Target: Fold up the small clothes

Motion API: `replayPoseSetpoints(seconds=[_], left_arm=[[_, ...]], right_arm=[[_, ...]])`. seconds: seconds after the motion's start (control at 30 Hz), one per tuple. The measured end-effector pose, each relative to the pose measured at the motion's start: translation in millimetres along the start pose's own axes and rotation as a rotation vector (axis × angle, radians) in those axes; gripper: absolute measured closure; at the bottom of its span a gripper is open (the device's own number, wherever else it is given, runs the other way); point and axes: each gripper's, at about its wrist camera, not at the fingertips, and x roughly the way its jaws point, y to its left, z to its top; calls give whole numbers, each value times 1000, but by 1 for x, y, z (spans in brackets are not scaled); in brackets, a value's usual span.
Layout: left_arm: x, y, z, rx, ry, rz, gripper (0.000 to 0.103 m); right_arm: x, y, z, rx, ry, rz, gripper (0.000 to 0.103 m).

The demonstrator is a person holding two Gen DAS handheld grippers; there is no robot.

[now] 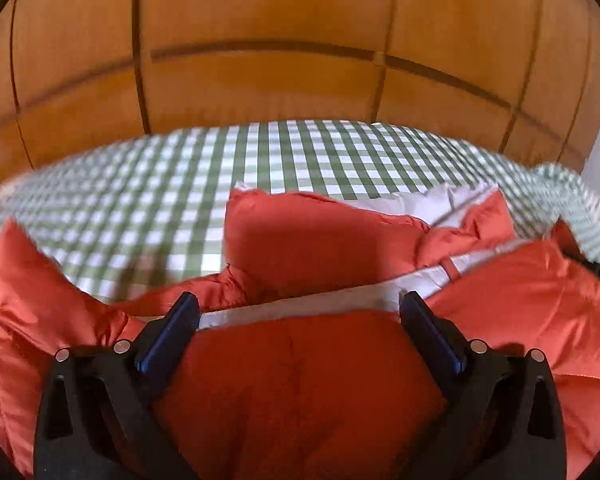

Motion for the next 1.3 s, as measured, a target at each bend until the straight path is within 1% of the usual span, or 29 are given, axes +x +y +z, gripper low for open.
replayPoseSetpoints(seconds=[0.17,0.27,0.43,0.5,0.53,0.63,0.7,0.73,0.77,0.83,0.87,0.93,0.97,1.0,1.1,1.2,1.27,1.3], left_arm=[[24,-7,11,17,10,-12,3],[32,-12,19,17,23,-18,3],[31,-12,19,12,24,-4,3],[20,-13,16,-1,22,22,4],[8,-14,13,-15,10,27,4],[-33,-14,-1,-60,-51,0,4],[-57,-11,-13,-73,-95,9,4],[-71,-8,-22,-66,-124,30,4],[-81,-5,-30,-58,-136,68,4],[-96,4,-44,-61,-144,143,4],[-103,9,-51,-72,-151,149,4],[-121,21,-66,-109,-169,138,4],[-127,25,-71,-122,-173,136,4],[-135,29,-79,-137,-178,138,4],[-150,33,-93,-164,-209,143,4],[-159,33,-102,-201,-222,130,4],[-161,33,-102,-224,-217,115,4],[-163,33,-102,-236,-216,108,4]], right_arm=[[16,-8,15,42,0,5,2],[21,-9,19,49,-3,-2,2],[21,-5,21,36,-27,-9,2],[19,-5,21,31,-42,-10,2],[17,-4,21,27,-54,-16,2],[11,-4,19,29,-78,-22,2],[8,-3,19,29,-86,-29,2],[7,-3,19,28,-90,-35,2],[4,-1,19,24,-101,-47,2],[-6,1,18,15,-126,-62,2],[-11,2,17,11,-125,-73,2],[-27,4,14,6,-121,-126,2],[-43,6,9,10,-142,-147,2],[-59,8,3,17,-169,-144,2],[-95,18,-18,4,-226,-52,2],[-116,37,-39,-82,-236,45,2],[-123,52,-53,-157,-248,94,2],[-123,61,-60,-201,-254,102,2]])
